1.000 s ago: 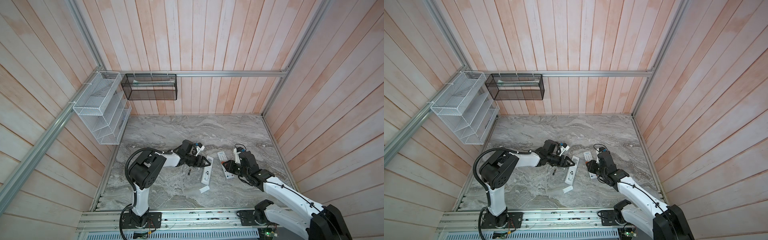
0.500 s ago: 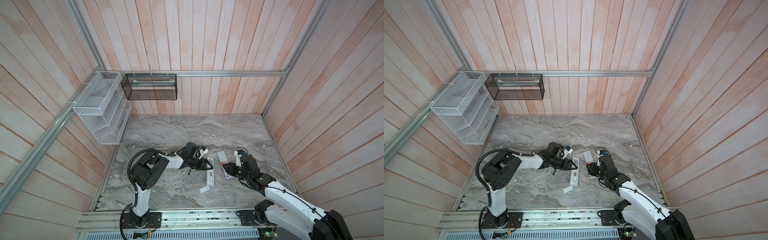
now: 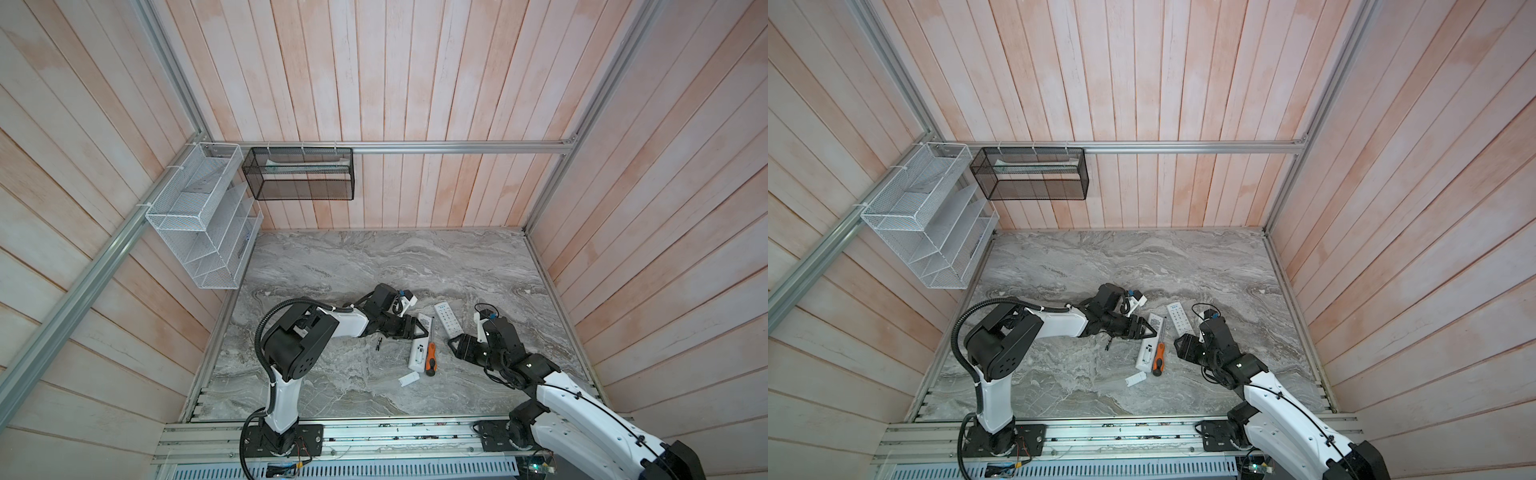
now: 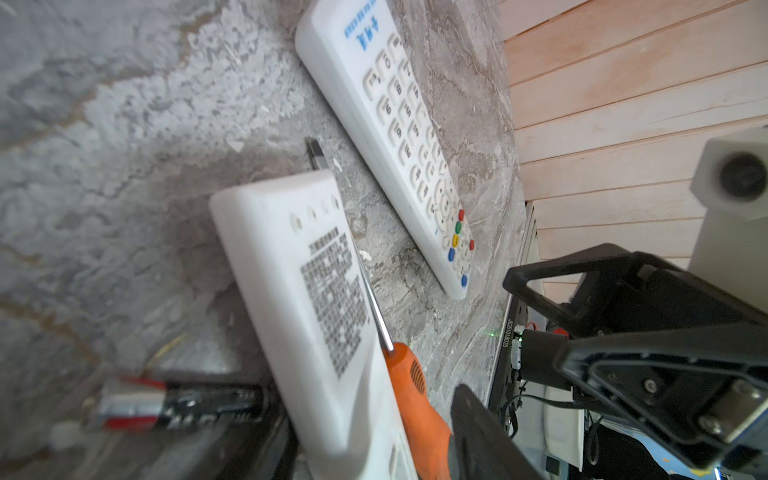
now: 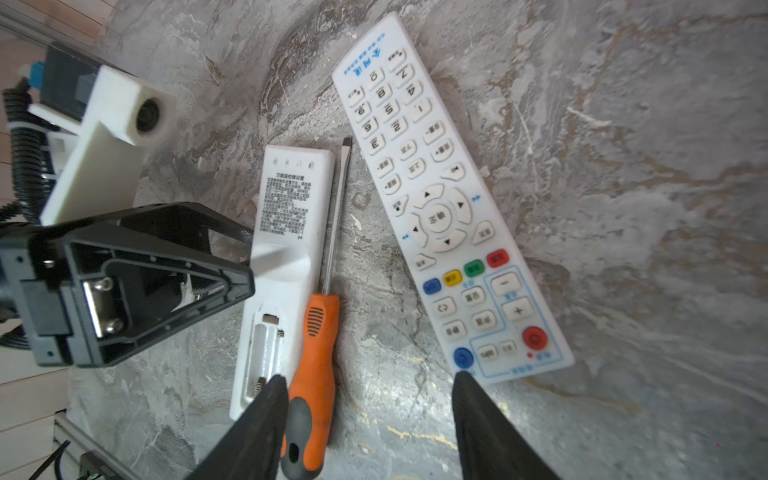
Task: Unload the batteries from the remote control
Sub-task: 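Lower the orange screwdriver onto the table and open the right gripper, then grasp the white button remote with the right gripper while the left withdraws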
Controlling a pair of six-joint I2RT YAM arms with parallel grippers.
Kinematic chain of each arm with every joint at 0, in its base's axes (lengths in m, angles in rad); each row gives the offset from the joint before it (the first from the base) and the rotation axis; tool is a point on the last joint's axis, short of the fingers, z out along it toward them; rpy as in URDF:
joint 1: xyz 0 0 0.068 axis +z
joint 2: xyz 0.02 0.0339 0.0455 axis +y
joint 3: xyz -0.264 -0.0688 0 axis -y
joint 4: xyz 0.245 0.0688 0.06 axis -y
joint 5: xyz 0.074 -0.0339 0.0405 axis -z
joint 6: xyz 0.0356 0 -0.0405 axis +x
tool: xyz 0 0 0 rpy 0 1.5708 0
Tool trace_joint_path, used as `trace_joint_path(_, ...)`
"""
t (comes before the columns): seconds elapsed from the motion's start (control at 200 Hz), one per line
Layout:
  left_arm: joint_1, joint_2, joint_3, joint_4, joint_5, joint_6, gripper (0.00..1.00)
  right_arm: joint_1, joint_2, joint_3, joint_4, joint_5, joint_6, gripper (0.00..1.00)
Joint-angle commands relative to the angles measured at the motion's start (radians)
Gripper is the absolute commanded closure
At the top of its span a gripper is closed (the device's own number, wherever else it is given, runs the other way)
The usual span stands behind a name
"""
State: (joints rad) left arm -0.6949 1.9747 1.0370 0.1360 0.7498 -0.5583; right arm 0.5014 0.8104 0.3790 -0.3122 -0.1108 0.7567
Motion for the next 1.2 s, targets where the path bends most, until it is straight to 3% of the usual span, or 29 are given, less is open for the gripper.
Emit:
trace_joint_path(0.0, -0.003, -0.028, 0.024, -0.022, -0.017, 0.026, 0.39, 0.002, -0.002, 0.047, -0.119, 0.075, -0.025, 0.31)
trace_joint_path(0.075, -0.003, -0.037, 0.027, -0.026, -0.018, 0.021, 0.39, -0.007, 0.045, 0.055, -0.110, 0.037, -0.041, 0.27)
trace_joint_path(0.295, -0.033, -0.036, 0.043, 0.015, 0.004, -0.027, 0.39, -0.008, 0.243, 0.140, -0.178, 0.080, -0.063, 0.22)
trace_joint_path(0.635, -0.065, -0.003, 0.066, 0.013, -0.004, -0.023, 0.40, -0.008, 0.343, 0.237, -0.195, 0.150, -0.072, 0.20)
trace_joint_path(0.905, -0.017, -0.114, 0.055, -0.188, -0.198, 0.107, 0.36, -0.008, 0.499, 0.312, -0.254, 0.213, -0.129, 0.11)
trace_joint_path(1.195, 0.027, -0.270, 0.085, -0.318, -0.253, 0.197, 0.33, -0.018, 0.629, 0.375, -0.234, 0.242, -0.169, 0.09)
